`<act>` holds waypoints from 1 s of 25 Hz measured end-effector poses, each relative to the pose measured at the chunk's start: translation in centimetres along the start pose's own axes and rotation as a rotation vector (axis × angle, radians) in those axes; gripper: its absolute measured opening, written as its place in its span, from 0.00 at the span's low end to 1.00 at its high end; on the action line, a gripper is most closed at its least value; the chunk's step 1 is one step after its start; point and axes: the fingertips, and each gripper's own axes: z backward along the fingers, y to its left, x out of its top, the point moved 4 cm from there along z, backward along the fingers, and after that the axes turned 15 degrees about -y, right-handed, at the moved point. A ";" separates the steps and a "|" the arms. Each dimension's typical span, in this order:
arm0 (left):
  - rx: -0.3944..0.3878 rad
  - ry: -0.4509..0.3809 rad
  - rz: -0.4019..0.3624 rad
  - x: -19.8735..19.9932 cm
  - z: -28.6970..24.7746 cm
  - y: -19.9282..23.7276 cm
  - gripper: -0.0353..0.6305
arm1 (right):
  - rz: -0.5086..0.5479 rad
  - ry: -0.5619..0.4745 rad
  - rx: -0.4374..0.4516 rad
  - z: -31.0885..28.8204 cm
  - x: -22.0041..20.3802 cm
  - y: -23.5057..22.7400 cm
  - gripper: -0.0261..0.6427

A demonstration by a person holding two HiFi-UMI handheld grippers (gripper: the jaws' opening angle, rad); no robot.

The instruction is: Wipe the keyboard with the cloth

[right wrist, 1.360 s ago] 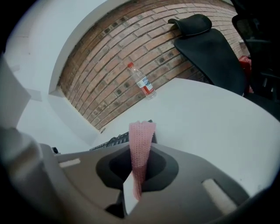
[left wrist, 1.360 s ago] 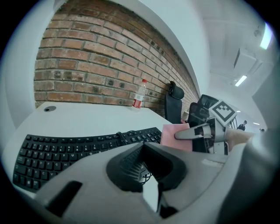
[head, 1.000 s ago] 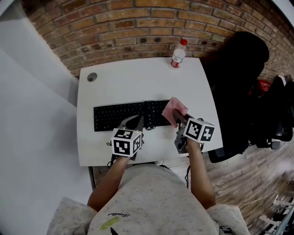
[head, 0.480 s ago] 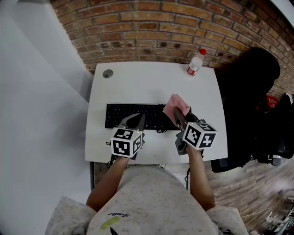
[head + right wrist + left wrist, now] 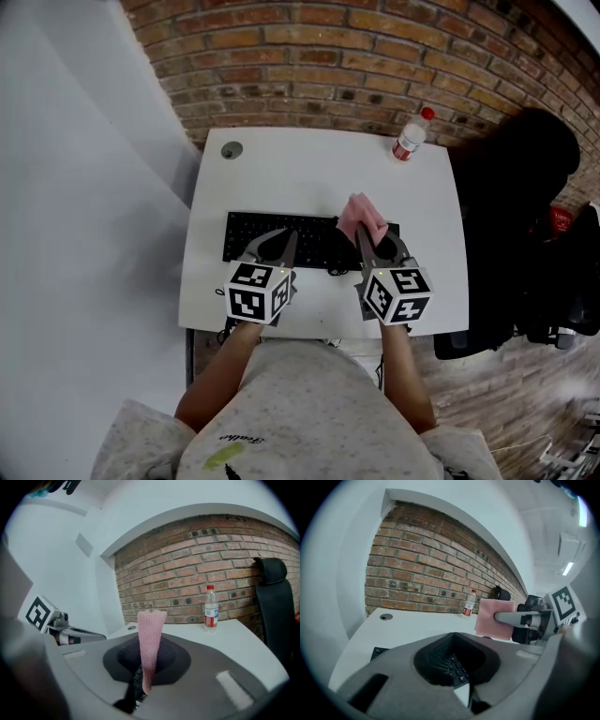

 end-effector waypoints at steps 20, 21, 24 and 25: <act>-0.015 0.013 0.011 -0.4 0.0 -0.4 0.05 | 0.031 -0.006 0.009 0.0 0.2 0.4 0.08; -0.014 0.013 0.011 -0.4 0.0 -0.4 0.05 | 0.031 -0.006 0.010 0.1 0.2 0.4 0.07; -0.012 0.012 0.011 -0.4 0.1 -0.5 0.05 | 0.032 -0.005 0.012 0.2 0.2 0.4 0.07; -0.012 0.013 0.012 -0.4 0.1 -0.6 0.05 | 0.033 -0.005 0.013 0.2 0.3 0.4 0.07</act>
